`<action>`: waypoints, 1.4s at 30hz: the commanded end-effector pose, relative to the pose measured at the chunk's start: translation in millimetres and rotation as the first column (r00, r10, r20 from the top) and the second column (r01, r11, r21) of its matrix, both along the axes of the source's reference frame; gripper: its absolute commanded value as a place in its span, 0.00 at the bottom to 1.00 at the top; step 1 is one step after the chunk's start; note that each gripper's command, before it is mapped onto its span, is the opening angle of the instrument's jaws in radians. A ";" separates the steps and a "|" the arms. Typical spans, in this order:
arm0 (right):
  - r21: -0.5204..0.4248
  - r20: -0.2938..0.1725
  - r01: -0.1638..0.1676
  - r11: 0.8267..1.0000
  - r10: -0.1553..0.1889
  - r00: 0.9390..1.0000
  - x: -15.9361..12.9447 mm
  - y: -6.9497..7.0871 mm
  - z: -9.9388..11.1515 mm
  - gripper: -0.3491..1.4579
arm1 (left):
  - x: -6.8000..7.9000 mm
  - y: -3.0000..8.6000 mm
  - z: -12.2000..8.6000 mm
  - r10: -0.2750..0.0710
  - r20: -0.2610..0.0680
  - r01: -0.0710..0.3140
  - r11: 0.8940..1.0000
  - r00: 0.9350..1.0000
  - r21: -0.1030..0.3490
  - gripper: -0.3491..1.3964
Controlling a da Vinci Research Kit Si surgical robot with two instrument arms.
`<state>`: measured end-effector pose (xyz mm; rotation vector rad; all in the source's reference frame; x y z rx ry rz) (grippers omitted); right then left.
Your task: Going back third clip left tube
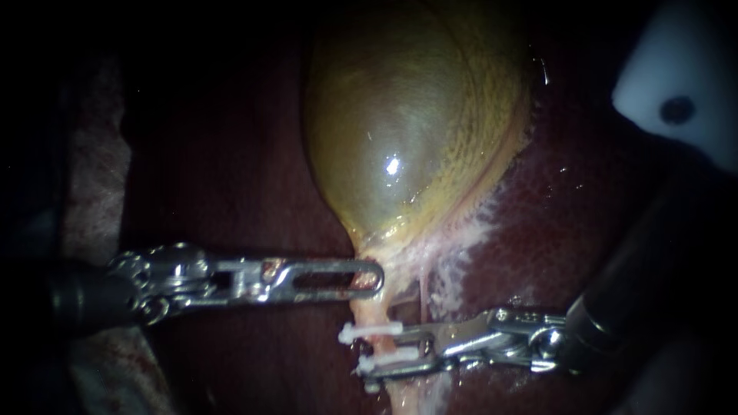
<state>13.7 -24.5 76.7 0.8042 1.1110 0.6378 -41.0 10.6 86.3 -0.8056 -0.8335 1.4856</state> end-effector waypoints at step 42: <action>-0.259 -0.033 -0.066 0.964 0.059 0.998 -12.8 3.7 -9.2 0.43 | -0.1 0.1 0.1 -0.001 0.000 0.001 1.000 1.000 0.000 0.00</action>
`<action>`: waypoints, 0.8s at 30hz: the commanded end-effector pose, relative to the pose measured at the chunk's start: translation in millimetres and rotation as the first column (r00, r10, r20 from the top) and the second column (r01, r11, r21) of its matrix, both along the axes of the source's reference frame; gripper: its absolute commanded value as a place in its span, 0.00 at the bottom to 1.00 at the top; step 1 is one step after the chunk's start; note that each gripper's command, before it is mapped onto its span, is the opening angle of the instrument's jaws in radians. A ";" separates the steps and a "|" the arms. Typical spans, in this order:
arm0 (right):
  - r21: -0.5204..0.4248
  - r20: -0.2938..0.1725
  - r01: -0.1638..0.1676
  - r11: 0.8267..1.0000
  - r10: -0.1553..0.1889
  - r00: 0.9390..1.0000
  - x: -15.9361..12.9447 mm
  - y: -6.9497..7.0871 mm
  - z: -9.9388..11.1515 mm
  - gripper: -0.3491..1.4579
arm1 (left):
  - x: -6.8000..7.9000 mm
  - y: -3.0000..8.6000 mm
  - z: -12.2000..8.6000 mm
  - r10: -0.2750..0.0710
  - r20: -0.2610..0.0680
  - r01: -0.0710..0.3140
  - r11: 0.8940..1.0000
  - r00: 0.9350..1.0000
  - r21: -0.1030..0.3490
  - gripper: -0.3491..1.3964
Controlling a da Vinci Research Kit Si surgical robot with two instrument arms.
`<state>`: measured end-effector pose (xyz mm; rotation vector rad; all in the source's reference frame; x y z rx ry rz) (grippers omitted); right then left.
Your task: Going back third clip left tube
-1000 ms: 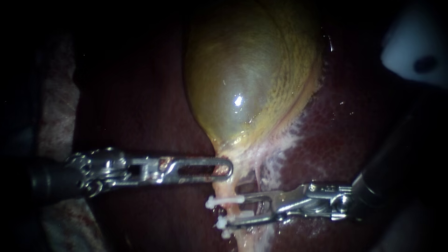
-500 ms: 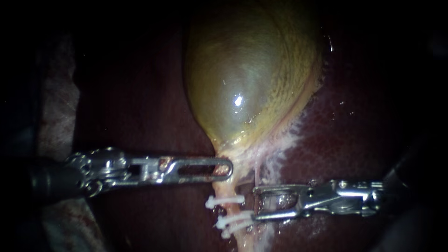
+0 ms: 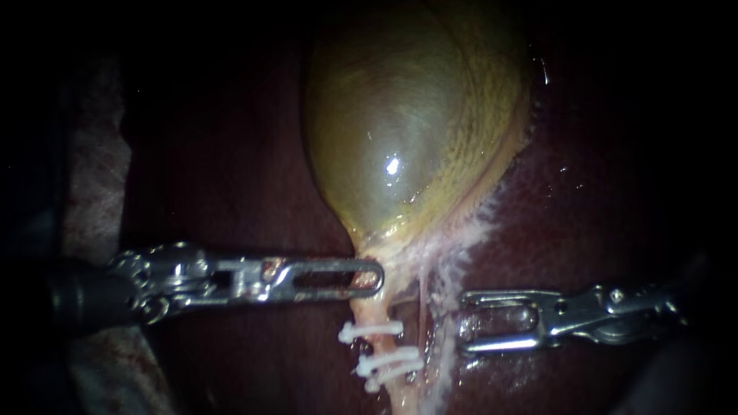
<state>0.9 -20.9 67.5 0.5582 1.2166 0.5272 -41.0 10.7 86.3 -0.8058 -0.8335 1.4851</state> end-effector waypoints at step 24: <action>-0.101 -0.018 -0.011 0.995 0.009 1.000 -1.1 0.5 0.2 0.47 | -1.4 -0.3 0.9 0.001 0.004 -0.001 1.000 1.000 0.000 0.00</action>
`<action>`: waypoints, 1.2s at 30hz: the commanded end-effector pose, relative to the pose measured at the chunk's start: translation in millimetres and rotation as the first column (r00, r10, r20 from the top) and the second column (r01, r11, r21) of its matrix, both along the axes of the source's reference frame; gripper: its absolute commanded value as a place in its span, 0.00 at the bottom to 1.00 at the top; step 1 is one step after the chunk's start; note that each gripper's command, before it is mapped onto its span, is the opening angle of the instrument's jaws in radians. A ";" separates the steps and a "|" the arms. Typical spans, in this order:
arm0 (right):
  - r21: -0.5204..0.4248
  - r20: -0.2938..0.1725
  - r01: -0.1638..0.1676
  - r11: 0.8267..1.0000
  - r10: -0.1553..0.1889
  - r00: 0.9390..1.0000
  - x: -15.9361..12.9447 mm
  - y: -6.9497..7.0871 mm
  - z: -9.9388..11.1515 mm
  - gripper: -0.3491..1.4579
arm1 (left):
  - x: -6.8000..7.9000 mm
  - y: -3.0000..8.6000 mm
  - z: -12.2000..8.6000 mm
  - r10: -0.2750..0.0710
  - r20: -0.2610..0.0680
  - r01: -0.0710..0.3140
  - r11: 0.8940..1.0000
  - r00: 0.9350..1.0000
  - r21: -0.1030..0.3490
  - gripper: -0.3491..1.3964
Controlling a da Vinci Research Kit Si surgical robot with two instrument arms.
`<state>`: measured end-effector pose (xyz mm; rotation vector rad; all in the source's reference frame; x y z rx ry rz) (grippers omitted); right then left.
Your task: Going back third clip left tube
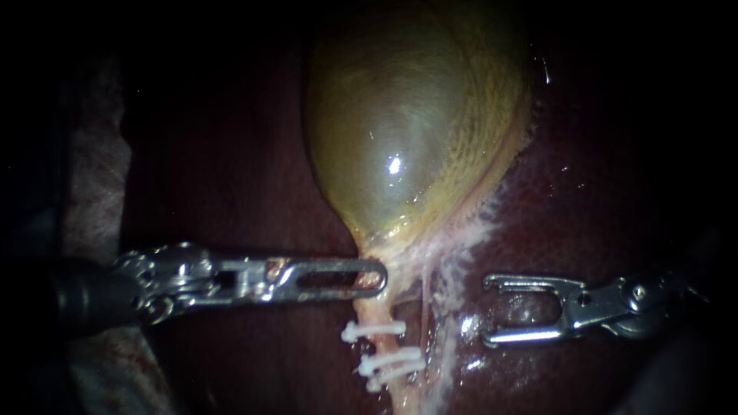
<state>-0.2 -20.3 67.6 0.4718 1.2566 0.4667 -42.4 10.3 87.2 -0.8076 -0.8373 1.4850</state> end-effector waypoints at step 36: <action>-0.002 -0.001 -0.003 1.000 0.003 1.000 0.2 -0.4 0.4 0.46 | -5.7 -0.4 3.6 0.004 0.011 -0.004 1.000 1.000 -0.007 0.00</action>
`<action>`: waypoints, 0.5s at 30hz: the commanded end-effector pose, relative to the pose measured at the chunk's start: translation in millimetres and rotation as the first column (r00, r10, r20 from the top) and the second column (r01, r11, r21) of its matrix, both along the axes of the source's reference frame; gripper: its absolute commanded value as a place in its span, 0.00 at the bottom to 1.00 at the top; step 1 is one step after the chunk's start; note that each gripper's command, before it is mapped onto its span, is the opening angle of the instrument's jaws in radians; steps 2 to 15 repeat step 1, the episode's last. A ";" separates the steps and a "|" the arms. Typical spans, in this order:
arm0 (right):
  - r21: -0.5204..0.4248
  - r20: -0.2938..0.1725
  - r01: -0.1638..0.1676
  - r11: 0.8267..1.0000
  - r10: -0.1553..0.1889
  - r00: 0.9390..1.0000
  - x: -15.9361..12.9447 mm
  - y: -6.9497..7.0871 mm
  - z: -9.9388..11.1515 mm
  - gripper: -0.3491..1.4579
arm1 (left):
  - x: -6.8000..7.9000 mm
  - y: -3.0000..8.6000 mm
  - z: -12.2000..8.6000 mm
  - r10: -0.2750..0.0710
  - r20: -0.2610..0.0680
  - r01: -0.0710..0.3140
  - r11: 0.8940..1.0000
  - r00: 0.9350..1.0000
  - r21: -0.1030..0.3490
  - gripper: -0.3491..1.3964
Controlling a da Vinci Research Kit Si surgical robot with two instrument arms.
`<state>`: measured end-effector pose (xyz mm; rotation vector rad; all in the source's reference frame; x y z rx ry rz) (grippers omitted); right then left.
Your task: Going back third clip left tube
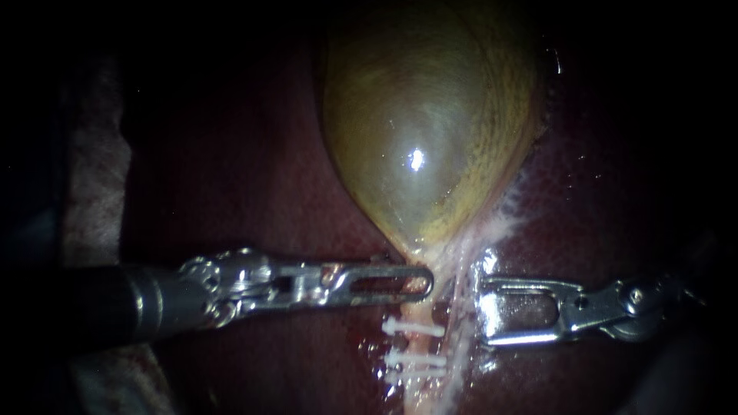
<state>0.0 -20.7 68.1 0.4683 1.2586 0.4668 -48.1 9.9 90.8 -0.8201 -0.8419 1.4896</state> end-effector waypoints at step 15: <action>0.000 0.000 0.000 1.000 0.000 1.000 0.0 0.0 0.0 0.46 | 0.0 0.0 0.0 0.000 0.001 0.000 1.000 1.000 0.000 0.00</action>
